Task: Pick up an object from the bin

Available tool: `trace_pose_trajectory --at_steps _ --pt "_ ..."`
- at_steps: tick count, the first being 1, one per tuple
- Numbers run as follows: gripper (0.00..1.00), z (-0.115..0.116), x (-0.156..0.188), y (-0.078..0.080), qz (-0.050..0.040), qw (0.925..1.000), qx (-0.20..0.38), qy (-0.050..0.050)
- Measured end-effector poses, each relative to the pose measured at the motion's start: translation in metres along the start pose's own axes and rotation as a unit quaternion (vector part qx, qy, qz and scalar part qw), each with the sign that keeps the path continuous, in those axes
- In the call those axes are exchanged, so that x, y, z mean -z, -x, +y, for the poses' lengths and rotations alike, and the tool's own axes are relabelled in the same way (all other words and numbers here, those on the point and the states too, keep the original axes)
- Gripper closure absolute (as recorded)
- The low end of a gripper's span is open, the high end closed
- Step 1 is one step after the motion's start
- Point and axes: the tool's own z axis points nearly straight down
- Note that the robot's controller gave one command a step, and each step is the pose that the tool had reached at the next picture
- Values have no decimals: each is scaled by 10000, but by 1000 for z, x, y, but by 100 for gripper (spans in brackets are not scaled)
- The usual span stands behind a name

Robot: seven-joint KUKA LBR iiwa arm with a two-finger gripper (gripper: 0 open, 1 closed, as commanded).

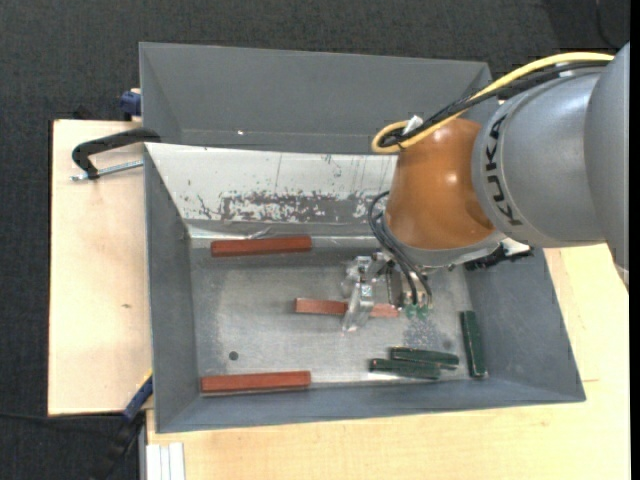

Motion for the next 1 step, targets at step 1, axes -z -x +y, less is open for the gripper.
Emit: trace_pose_trajectory --at_steps 1 --pt "100 0 10 2 -37 10000 2 6"
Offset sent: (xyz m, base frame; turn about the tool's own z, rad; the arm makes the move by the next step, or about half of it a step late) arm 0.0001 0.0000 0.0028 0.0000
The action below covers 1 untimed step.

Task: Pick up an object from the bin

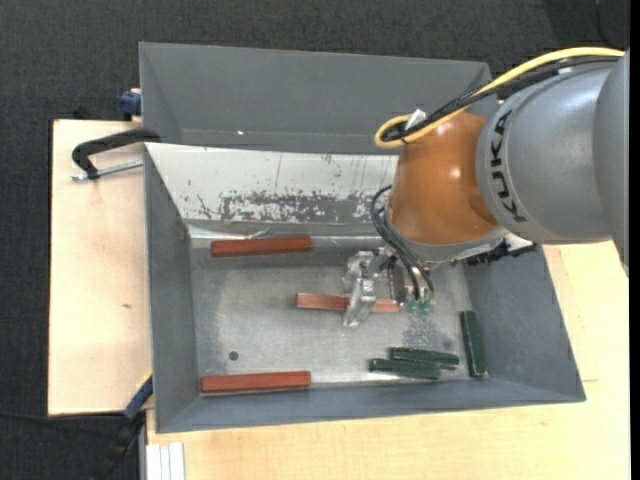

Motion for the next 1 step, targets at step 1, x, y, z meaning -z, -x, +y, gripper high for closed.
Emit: trace_pose_trajectory --at_steps 1 --pt "100 0 2 0 5 10000 0 -1"
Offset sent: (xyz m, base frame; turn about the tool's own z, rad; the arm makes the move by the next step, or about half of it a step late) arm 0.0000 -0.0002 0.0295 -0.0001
